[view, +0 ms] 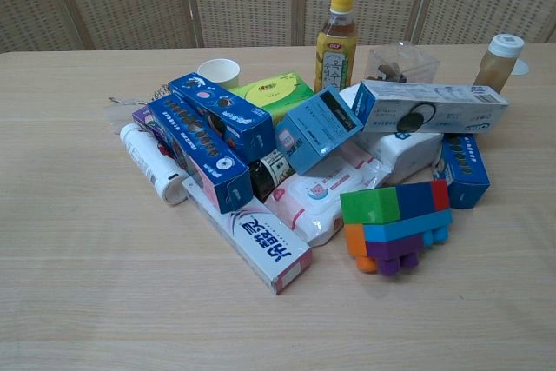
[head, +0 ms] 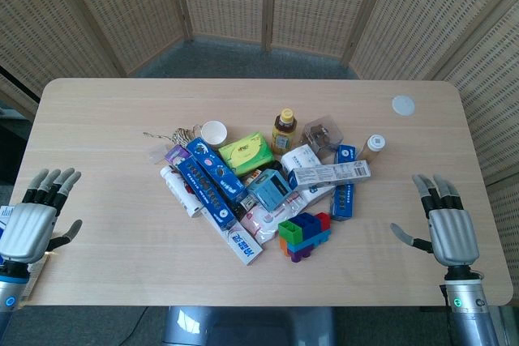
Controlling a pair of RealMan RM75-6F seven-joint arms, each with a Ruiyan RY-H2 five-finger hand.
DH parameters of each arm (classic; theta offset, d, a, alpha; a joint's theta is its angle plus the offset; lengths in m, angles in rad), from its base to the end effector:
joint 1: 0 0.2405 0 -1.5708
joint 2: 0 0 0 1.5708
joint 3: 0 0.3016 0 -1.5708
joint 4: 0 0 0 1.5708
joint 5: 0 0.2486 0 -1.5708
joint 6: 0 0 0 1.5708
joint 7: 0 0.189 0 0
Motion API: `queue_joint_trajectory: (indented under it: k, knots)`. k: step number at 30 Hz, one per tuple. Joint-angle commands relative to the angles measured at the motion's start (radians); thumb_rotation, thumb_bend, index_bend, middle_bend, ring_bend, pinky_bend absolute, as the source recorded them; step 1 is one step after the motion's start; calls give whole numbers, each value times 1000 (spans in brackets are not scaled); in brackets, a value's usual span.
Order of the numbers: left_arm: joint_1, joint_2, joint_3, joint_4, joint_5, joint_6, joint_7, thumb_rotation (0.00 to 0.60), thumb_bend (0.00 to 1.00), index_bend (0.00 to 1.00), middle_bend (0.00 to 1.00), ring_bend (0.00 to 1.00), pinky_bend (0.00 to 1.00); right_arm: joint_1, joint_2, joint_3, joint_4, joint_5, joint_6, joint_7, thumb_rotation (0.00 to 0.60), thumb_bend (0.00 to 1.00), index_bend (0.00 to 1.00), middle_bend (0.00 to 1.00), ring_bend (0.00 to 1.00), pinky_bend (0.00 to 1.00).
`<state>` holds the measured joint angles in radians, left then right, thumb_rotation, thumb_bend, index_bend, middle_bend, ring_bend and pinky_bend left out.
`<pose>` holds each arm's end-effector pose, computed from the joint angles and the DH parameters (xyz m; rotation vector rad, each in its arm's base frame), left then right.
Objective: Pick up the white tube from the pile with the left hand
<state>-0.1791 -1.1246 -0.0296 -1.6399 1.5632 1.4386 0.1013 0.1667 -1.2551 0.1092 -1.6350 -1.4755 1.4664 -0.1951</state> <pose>-0.3309 0.2584 0.1220 -1.5540 -0.8039 -0.9173 -0.3232 -0.2727 0.0996 1.4063 -0.8168 0.9545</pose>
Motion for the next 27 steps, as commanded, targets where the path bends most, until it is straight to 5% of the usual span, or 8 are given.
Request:
queue_joint_trajectory:
  k: [1, 16, 27]
  knots:
    - [-2, 0, 1, -1, -1, -5, 0, 600, 376, 26, 14, 0, 0, 1, -2, 1, 2, -5, 4, 3, 0, 195, 0, 124, 0, 0]
    - [-35, 45, 8, -22, 14, -60, 2, 600, 374, 0, 0, 0, 0, -18, 13, -7, -29, -31, 41, 3, 0, 195, 0, 124, 0, 0]
    - [-198, 5, -3, 15, -69, -362, 155, 600, 374, 5, 144, 31, 0, -13, 13, -3, -56, -28, 32, -35, 0, 196, 0, 124, 0, 0]
